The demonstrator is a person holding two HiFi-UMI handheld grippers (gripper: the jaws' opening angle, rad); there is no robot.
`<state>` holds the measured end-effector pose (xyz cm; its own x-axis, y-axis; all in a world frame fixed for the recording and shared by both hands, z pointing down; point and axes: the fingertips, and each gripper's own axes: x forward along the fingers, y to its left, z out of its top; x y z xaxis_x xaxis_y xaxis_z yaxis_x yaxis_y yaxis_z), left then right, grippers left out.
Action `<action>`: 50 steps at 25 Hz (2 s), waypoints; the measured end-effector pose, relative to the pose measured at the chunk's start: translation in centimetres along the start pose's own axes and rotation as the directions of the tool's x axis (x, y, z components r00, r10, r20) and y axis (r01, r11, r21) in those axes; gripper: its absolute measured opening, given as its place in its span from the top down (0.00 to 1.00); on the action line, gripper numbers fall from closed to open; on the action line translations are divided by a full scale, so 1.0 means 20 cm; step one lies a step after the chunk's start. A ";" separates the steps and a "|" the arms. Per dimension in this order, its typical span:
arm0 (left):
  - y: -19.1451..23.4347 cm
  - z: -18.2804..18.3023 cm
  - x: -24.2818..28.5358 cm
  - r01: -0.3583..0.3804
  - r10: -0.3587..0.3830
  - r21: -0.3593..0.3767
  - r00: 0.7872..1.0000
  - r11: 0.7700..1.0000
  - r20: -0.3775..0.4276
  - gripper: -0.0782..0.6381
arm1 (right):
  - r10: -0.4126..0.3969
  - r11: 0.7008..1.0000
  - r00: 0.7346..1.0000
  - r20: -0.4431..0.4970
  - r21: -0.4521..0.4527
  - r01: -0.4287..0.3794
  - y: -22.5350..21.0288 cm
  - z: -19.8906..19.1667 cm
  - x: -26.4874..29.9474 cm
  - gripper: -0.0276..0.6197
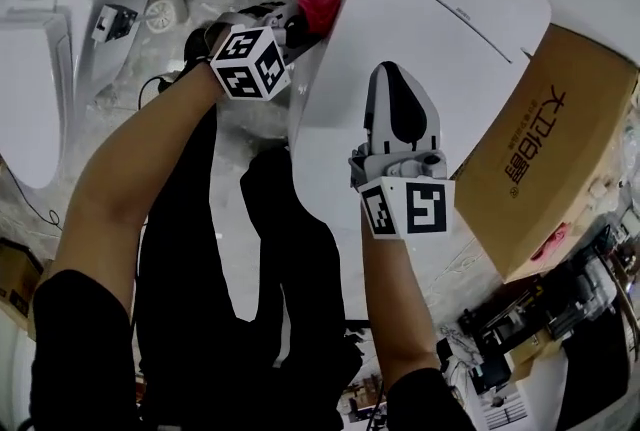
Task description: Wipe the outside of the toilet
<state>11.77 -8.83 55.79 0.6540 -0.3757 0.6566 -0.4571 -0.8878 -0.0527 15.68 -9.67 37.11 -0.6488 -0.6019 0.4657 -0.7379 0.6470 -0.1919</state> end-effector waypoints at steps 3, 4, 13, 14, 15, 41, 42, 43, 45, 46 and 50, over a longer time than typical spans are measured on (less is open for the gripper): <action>-0.13 0.00 -0.04 -0.021 0.021 -0.023 1.000 1.000 0.012 0.81 | 0.032 0.999 0.998 -0.046 -0.031 -0.033 0.09 -0.07 -0.04 0.90; -0.17 0.00 -0.06 -0.029 0.029 -0.034 0.999 0.999 0.015 0.81 | 0.040 0.998 0.997 -0.060 -0.042 -0.043 0.12 -0.10 -0.04 0.90; -0.74 -0.04 -0.19 -0.008 0.008 -0.117 1.000 0.993 0.001 0.81 | 0.117 0.993 0.988 -0.098 -0.014 -0.119 0.28 -0.21 -0.09 0.90; -0.79 -0.05 -0.20 -0.003 0.002 -0.129 1.000 0.992 -0.003 0.81 | 0.125 0.992 0.987 -0.100 -0.012 -0.127 0.29 -0.21 -0.08 0.90; -0.84 -0.05 -0.20 0.004 -0.005 -0.142 1.000 0.990 -0.005 0.81 | 0.133 0.991 0.986 -0.102 -0.011 -0.135 0.30 -0.20 -0.08 0.90; -0.29 0.02 -0.43 0.013 0.028 -0.429 0.996 0.903 0.088 0.81 | -0.014 0.996 1.000 -0.004 0.086 0.015 0.12 0.17 0.22 0.90; -0.14 0.03 -0.39 0.001 0.042 -0.415 0.995 0.910 0.093 0.81 | -0.038 0.995 0.999 -0.003 0.090 0.038 0.08 0.19 0.25 0.90; -0.01 0.05 -0.35 -0.007 0.050 -0.397 0.994 0.918 0.097 0.81 | -0.063 0.994 0.998 -0.001 0.093 0.062 0.04 0.21 0.28 0.90; 0.21 0.07 -0.25 -0.007 0.046 -0.349 0.994 0.937 0.103 0.81 | -0.107 0.990 0.994 0.005 0.095 0.106 -0.04 0.25 0.36 0.90; 0.30 0.08 -0.20 -0.001 0.036 -0.321 0.994 0.947 0.104 0.81 | -0.129 0.987 0.992 0.006 0.098 0.127 -0.08 0.26 0.41 0.90; 0.62 0.07 0.01 0.017 0.010 -0.256 0.995 0.966 0.103 0.81 | -0.223 0.969 0.975 -0.002 0.112 0.222 -0.27 0.33 0.62 0.90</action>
<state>7.07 -20.30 54.11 0.7082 -0.4095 0.5751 -0.5850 -0.7964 0.1534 10.31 -23.78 38.22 -0.4674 -0.7300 0.4986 -0.8795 0.4408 -0.1792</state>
